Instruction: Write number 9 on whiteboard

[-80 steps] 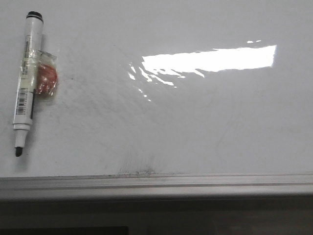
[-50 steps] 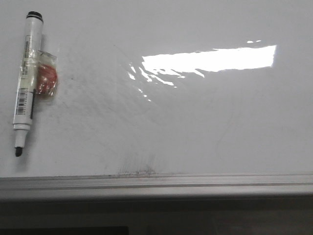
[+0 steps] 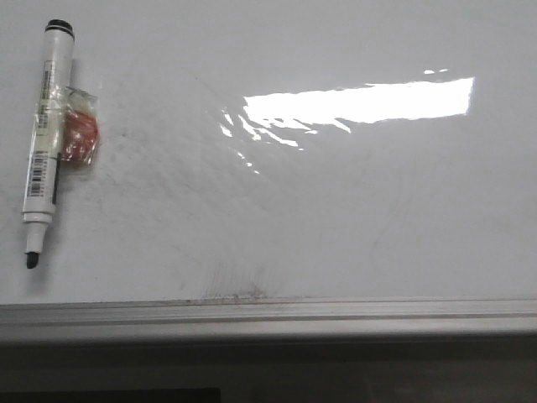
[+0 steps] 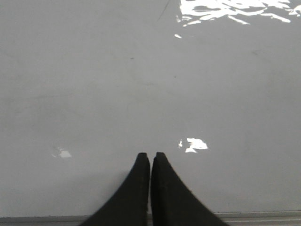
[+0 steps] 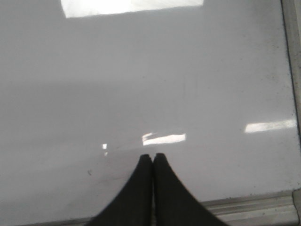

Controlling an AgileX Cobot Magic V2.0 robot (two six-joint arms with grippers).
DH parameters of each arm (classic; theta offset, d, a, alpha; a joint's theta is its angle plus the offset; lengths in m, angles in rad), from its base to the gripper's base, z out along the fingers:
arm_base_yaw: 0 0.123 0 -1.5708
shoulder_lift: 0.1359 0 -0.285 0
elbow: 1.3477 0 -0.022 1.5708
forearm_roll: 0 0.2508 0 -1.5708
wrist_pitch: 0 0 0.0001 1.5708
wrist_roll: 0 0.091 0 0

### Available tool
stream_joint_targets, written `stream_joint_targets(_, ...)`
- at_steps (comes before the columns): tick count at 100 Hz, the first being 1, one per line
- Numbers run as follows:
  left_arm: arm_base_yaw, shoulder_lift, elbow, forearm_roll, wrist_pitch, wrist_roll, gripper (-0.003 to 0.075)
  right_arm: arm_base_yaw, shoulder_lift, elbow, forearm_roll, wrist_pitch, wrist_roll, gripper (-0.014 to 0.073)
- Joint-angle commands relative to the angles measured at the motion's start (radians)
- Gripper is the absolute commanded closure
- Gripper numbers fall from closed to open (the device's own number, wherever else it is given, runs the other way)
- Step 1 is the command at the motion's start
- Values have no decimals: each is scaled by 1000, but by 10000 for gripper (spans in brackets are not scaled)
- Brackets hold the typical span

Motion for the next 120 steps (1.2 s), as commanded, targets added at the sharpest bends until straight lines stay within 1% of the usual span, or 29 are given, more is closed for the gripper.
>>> stream_joint_targets(1,2,-29,40,2,-47,-4,741,-5,-22,10,5,-24,-8,657)
stream_joint_targets(16,2,-29,40,20,-52,-4,741,-5,-22,10,5,-24,-8,657)
stream_joint_targets(30,2,-29,40,36,-100,-4,741,-5,-22,10,5,-47,-8,657)
stream_joint_targets(42,2,-29,40,114,-177,-4,741,-5,-22,10,5,-127,-8,657)
stream_joint_targets(67,2,-29,40,116,-277,-4,741,-5,-22,10,5,-247,-8,657)
stream_joint_targets(96,2,-29,40,66,-384,-6,741,-3,-22,10,5,-393,7,657)
stream_joint_targets(105,2,-29,40,41,-426,-6,741,-3,-22,10,12,-398,12,657)
stream_joint_targets(113,2,-29,38,26,-428,-16,741,-3,-22,6,20,-398,19,657)
stream_joint_targets(120,2,-29,36,-28,-430,-16,741,-3,-22,-12,20,-374,23,657)
